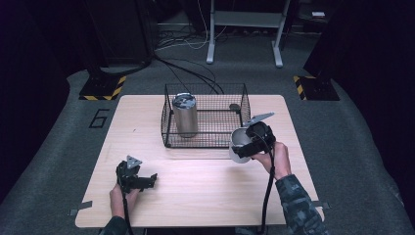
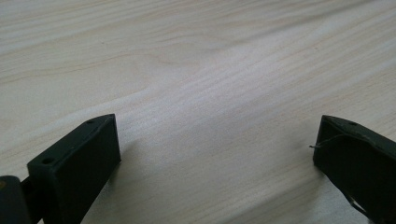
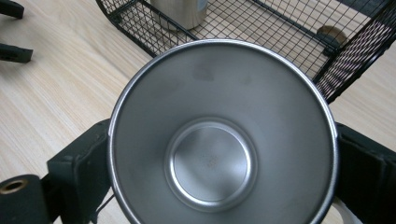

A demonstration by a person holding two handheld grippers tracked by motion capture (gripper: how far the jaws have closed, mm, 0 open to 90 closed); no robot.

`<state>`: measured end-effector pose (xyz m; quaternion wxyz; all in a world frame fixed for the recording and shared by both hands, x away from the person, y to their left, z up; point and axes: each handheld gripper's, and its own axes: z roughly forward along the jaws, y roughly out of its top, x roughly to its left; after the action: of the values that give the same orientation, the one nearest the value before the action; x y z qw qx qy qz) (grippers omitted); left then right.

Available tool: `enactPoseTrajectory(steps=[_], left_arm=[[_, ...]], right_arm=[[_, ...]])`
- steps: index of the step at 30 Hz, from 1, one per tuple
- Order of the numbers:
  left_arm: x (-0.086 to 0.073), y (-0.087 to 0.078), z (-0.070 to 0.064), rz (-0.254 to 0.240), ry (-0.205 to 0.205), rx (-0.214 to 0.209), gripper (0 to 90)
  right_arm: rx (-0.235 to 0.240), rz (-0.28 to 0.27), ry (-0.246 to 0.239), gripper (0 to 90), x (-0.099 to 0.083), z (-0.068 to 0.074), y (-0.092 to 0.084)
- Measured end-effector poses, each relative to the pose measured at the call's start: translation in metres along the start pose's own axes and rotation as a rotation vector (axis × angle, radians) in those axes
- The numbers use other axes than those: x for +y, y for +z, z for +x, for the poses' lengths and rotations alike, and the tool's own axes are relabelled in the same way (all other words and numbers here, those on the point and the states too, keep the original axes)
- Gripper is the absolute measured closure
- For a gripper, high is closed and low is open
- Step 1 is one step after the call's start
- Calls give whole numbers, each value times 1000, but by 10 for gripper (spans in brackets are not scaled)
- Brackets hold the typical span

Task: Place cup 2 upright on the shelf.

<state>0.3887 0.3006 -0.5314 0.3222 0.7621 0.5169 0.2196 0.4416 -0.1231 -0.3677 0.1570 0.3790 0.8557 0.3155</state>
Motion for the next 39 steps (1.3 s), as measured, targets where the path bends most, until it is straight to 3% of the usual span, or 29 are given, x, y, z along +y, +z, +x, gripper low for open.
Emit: enactPoseTrajectory(steps=[21, 39], left_arm=[[0, 0, 0, 0, -1, 0, 4], [0, 0, 0, 0, -1, 0, 4]], right_arm=[[7, -32, -57, 57, 37, 1, -9], [6, -41, -69, 57, 65, -6, -8]])
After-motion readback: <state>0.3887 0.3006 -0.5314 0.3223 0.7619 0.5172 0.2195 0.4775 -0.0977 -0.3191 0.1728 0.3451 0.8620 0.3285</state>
